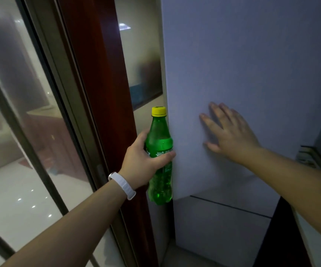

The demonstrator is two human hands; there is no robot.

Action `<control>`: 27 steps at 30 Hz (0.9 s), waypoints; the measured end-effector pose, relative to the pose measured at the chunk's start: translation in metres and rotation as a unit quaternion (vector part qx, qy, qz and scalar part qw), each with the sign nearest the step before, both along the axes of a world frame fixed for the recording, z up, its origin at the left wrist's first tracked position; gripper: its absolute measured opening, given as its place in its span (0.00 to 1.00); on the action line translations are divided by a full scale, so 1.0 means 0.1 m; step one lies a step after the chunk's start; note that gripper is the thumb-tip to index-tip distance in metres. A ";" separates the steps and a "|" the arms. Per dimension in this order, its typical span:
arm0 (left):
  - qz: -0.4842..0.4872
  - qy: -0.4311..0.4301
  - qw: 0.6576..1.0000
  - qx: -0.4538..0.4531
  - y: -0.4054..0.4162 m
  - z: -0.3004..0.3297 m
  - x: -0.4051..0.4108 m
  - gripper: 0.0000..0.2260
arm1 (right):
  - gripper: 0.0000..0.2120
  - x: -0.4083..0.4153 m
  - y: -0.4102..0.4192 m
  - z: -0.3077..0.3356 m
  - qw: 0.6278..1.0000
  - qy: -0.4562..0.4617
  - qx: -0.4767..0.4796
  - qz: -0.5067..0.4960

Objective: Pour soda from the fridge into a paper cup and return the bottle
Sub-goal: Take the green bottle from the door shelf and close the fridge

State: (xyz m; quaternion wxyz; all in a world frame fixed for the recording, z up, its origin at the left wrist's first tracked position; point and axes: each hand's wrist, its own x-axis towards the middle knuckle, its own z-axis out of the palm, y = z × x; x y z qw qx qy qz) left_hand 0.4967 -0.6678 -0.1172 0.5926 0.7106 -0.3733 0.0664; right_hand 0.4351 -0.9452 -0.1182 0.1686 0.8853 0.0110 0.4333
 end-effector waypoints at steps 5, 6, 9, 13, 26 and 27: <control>0.016 0.008 1.000 0.017 -0.07 -0.06 0.15 0.29 | 0.44 0.33 -0.08 -0.05 1.000 0.003 0.007 0.013; 0.021 0.009 1.000 0.017 -0.10 -0.08 0.19 0.30 | 0.44 0.39 -0.08 -0.07 1.000 0.004 0.005 0.012; 0.032 0.018 0.999 0.007 -0.21 -0.13 0.35 0.30 | 0.43 0.56 -0.09 -0.14 1.000 0.015 -0.007 0.002; 0.024 0.018 1.000 -0.001 -0.37 -0.17 0.64 0.28 | 0.42 0.80 -0.17 -0.15 1.000 0.023 -0.012 0.006; -0.043 0.054 0.996 -0.053 -0.86 -0.01 1.68 0.21 | 0.39 1.49 -0.57 -0.14 0.994 0.073 -0.074 -0.028; -0.044 0.052 0.996 -0.052 -0.90 -0.03 1.74 0.21 | 0.38 1.54 -0.60 -0.15 0.993 0.079 -0.080 -0.032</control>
